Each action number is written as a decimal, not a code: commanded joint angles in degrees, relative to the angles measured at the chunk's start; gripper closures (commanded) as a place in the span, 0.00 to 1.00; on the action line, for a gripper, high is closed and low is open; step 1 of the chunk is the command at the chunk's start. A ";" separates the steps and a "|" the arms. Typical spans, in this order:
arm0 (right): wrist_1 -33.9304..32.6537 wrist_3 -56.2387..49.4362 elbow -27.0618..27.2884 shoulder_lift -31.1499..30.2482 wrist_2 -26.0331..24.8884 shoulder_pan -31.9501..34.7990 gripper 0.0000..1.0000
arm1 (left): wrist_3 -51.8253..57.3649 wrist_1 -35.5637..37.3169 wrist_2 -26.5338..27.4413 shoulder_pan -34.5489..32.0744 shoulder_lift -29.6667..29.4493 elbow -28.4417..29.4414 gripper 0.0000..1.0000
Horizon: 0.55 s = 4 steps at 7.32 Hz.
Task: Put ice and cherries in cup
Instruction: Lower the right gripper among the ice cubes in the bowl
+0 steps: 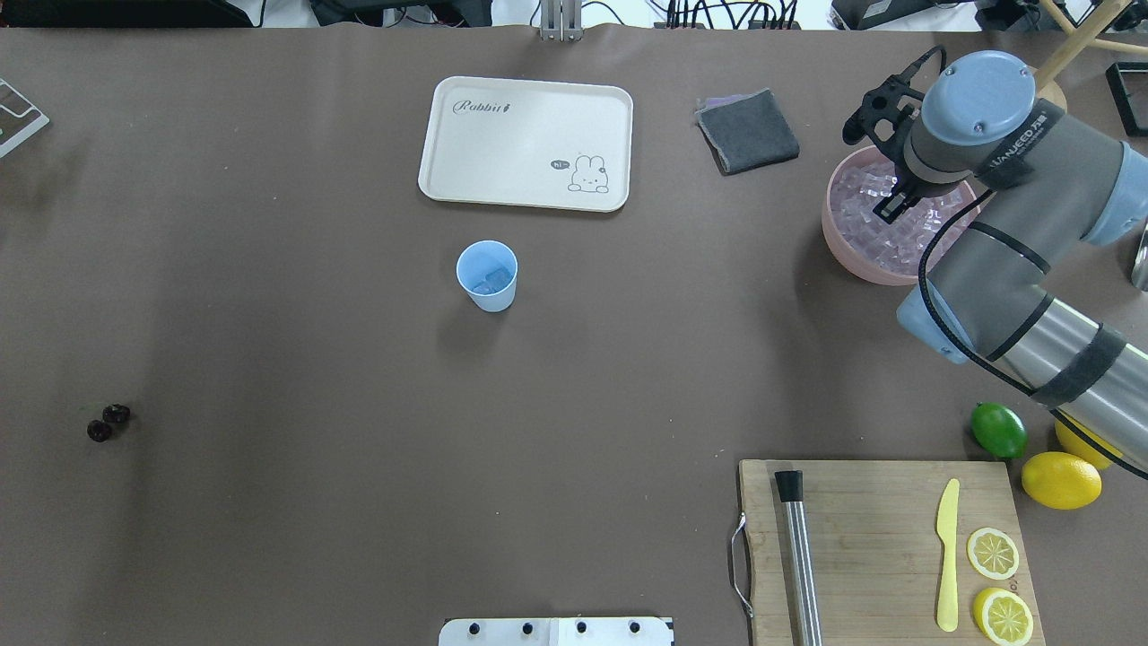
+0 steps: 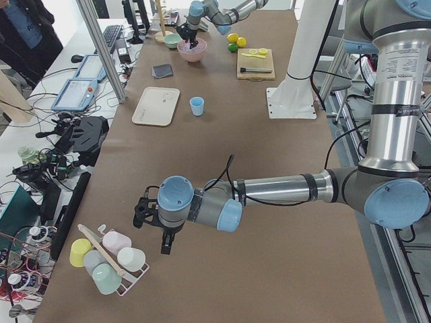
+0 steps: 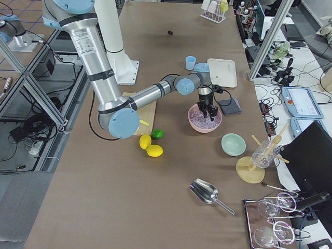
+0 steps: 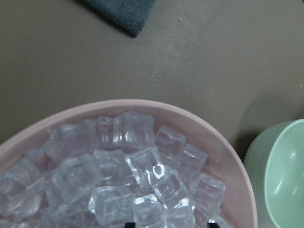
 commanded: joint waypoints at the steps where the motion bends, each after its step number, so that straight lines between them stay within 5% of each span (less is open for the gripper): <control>1: 0.00 -0.17 -0.66 -0.09 0.03 -0.14 0.47 | 0.05 -0.02 0.00 -0.07 0.09 -0.15 0.02; 3: 0.00 -0.17 -0.75 -0.09 -0.15 -0.22 0.47 | 0.05 -0.02 0.00 -0.07 0.09 -0.15 0.02; 4: 0.00 -0.17 -0.75 -0.09 -0.15 -0.40 0.59 | 0.05 -0.02 0.00 -0.07 0.09 -0.15 0.02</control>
